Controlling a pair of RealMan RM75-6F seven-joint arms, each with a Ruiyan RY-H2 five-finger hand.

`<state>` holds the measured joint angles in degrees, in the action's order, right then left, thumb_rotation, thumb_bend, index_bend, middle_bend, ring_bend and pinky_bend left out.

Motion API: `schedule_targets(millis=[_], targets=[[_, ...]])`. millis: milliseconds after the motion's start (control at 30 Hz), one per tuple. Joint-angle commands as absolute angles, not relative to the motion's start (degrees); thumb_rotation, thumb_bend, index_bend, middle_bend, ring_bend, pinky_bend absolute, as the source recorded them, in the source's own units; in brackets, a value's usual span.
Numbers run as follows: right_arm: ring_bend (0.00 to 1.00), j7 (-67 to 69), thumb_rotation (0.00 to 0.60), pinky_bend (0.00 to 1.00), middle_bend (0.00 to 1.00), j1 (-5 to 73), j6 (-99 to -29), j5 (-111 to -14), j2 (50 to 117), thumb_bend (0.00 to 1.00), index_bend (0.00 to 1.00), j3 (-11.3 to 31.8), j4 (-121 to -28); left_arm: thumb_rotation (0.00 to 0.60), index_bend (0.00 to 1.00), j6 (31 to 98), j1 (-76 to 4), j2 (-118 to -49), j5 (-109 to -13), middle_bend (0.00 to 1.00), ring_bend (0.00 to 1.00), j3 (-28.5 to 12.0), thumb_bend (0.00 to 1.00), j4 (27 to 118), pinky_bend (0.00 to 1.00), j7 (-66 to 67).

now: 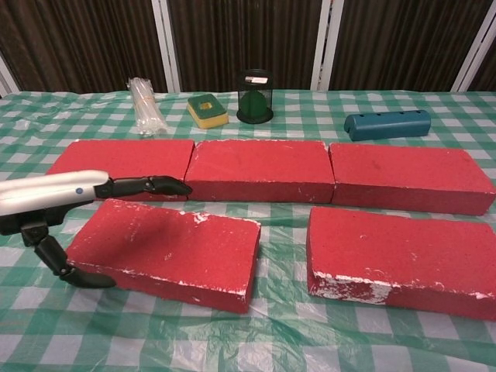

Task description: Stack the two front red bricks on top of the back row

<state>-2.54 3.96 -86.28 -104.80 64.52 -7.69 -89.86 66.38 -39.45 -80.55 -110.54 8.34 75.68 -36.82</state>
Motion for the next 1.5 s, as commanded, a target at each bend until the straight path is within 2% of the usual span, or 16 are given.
schedule_targets(millis=[33,1067,1133,1233,1367,1500], targets=[[0.0,-2.4,0.6,0.0,0.0,4.1,-86.0,-104.6,64.5,0.05,0.0,-7.7,-89.9,0.6,0.0,64.8,-40.5,-81.6,-109.3,0.0,0.0,8.3,0.24,74.0,0.0,-37.1],[0.0,-4.7,0.6,0.0,0.0,4.5,-83.7,-102.4,65.0,0.05,0.0,-7.0,-90.6,0.6,0.0,56.7,-45.9,-82.8,-103.3,0.0,0.0,9.6,0.23,71.5,0.01,-30.5],[0.0,-4.8,0.6,0.0,0.0,4.5,-83.7,-102.4,65.0,0.05,0.0,-7.0,-90.6,0.6,0.0,56.5,-45.9,-82.8,-103.0,0.0,0.0,9.8,0.23,71.4,0.04,-30.6],[0.0,-4.9,0.6,0.0,0.0,4.5,-83.6,-102.3,65.0,0.05,0.0,-7.0,-90.7,0.6,0.0,56.1,-46.0,-82.8,-102.7,0.0,0.02,10.2,0.23,71.2,0.15,-30.8],[0.0,-5.0,0.6,0.0,0.0,4.5,-83.5,-102.3,64.9,0.05,0.0,-7.1,-90.8,0.6,0.0,55.8,-46.2,-82.8,-102.6,0.0,0.11,10.6,0.23,71.0,0.27,-30.5],[0.0,-5.1,0.6,0.0,0.0,4.5,-83.5,-102.4,64.9,0.05,0.0,-7.2,-90.9,0.6,0.0,56.9,-46.0,-82.6,-102.5,0.05,0.24,10.6,0.24,71.1,0.44,-30.2]])
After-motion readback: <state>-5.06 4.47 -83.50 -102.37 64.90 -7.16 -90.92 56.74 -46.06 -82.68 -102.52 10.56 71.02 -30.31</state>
